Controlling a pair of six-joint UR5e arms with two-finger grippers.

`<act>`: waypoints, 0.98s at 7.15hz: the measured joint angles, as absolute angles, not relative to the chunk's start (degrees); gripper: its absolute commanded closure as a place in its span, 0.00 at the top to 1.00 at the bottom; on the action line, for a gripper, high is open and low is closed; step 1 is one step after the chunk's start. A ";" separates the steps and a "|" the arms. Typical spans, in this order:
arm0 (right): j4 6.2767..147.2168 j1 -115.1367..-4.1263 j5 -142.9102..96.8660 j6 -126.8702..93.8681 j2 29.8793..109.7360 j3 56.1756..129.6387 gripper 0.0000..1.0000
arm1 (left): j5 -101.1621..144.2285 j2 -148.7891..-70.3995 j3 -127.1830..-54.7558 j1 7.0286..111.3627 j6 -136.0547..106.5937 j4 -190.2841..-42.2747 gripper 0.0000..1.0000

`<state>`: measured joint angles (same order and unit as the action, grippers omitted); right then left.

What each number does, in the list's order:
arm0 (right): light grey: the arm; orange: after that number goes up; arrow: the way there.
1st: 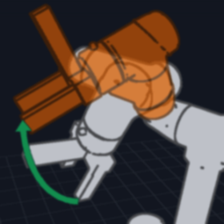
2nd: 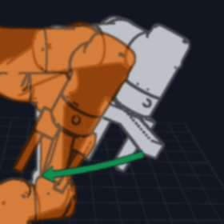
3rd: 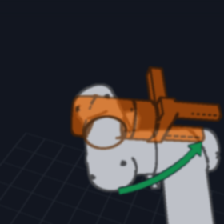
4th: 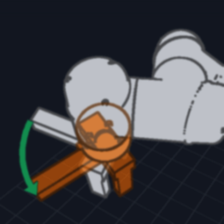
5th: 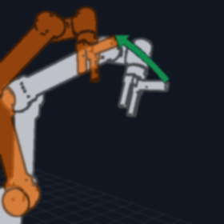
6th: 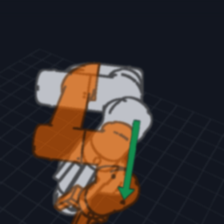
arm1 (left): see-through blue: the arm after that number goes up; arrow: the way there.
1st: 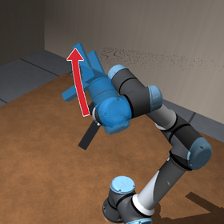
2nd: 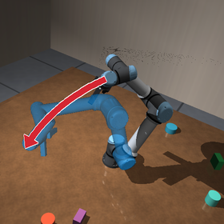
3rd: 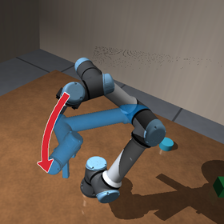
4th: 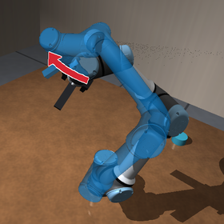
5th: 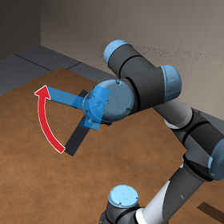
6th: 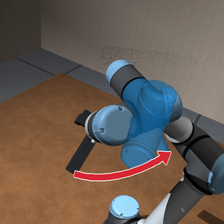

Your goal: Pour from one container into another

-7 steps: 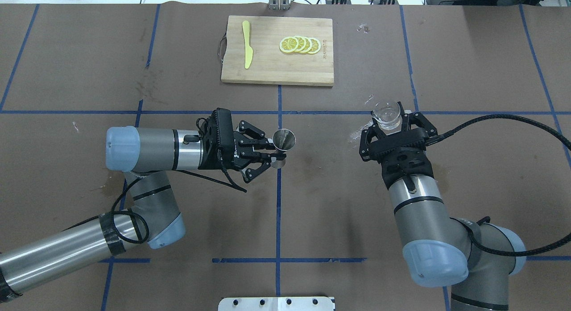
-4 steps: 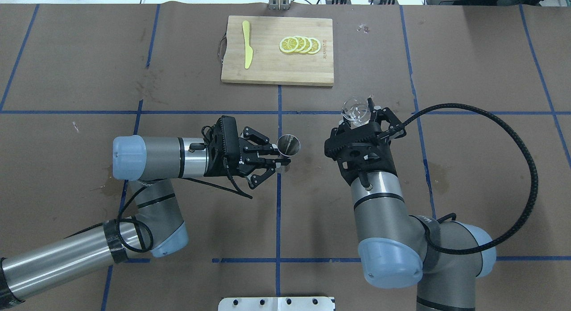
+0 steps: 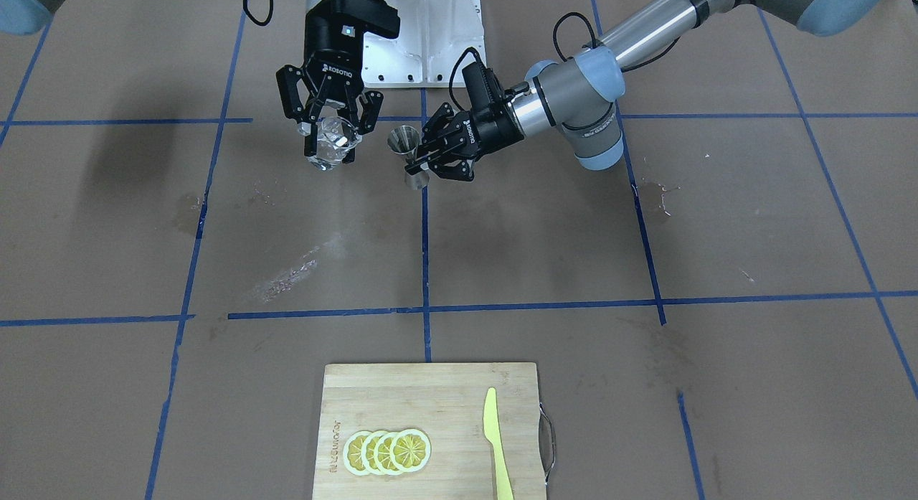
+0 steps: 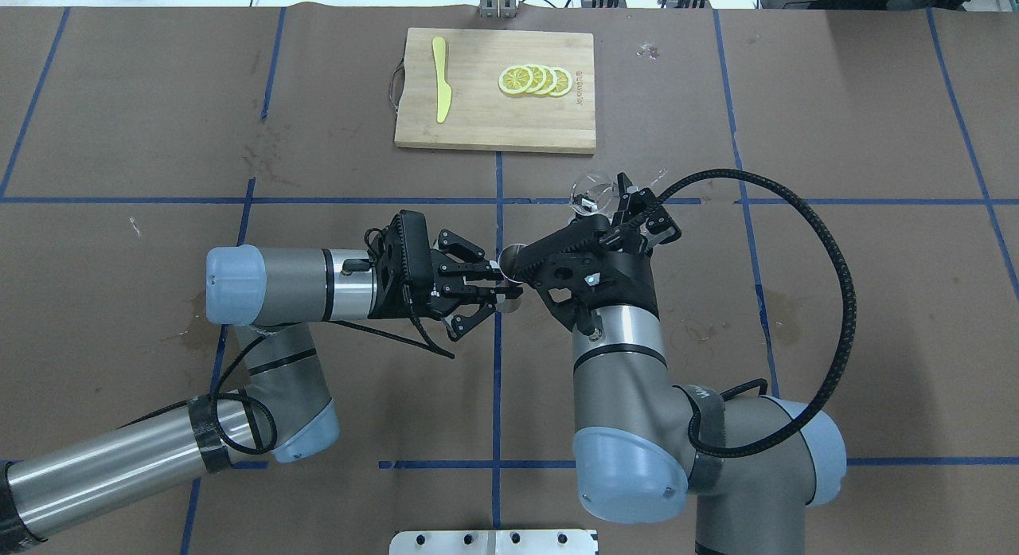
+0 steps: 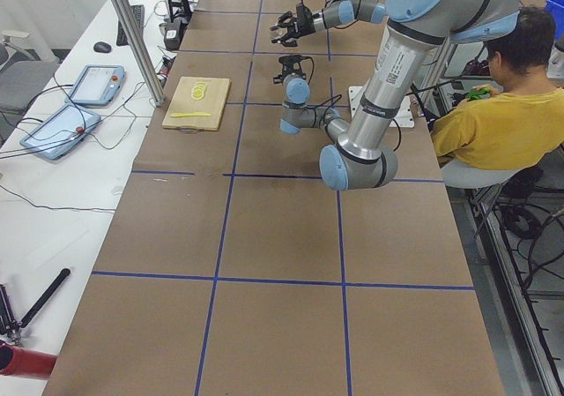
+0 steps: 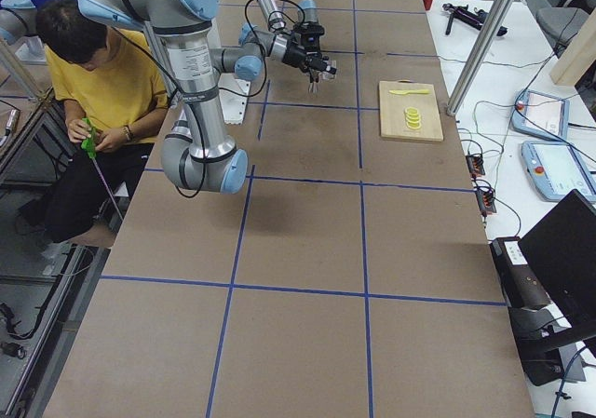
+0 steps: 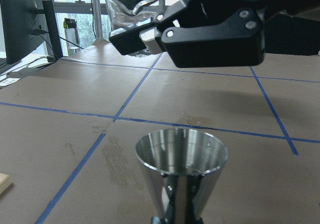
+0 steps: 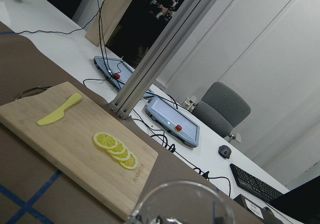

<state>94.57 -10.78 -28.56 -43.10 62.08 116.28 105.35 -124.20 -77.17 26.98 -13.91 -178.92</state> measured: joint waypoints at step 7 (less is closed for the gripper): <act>101.24 -8.41 -28.30 -38.06 59.90 116.21 0.00 | 103.22 -124.77 -77.10 26.26 -13.97 -178.37 0.00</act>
